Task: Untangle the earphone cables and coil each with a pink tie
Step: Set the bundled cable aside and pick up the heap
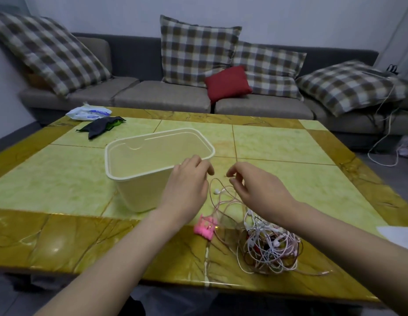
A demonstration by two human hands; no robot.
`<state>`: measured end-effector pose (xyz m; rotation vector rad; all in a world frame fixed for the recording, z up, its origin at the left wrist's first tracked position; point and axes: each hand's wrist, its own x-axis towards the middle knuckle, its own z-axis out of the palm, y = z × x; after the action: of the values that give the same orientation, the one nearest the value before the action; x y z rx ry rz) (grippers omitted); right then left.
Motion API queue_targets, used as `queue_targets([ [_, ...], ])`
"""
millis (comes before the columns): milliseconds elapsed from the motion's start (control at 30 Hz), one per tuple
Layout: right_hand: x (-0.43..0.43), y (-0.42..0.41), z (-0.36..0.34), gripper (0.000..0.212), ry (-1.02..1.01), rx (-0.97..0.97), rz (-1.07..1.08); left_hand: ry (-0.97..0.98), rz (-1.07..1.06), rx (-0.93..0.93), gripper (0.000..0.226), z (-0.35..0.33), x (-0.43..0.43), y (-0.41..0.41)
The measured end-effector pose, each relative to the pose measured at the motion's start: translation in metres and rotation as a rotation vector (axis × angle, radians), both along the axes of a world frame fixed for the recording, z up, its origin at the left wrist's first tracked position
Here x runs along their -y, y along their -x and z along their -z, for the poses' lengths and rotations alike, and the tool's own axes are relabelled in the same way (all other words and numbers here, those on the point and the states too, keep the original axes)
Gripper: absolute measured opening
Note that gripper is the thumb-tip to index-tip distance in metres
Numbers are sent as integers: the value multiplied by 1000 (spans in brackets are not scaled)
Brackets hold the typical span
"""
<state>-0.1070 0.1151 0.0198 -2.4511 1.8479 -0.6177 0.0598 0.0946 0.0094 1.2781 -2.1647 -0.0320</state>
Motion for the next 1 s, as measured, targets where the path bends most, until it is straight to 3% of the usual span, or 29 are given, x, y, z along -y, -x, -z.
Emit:
queue_targets([
  [100,-24,29,13,21,-40,-73,23,-160,85,69,16,18,-11,24],
  [200,-43,53,31,29,-97,-194,28,-311,118,260,23,37,-23,48],
  [333,-58,77,55,62,-281,-289,61,-474,123,382,36,58,-35,69],
  [433,-66,88,68,65,-377,-352,53,-545,153,369,30,71,-40,77],
  [600,-68,99,75,33,-340,-302,73,-595,167,232,3,78,-45,86],
  [733,-55,106,66,16,-217,-222,169,-598,139,35,5,73,-43,94],
  [867,-40,111,50,16,-142,-116,246,-463,134,-64,10,63,-40,102],
  [1000,-49,109,48,39,-283,-215,219,-434,181,100,8,66,-46,101],
])
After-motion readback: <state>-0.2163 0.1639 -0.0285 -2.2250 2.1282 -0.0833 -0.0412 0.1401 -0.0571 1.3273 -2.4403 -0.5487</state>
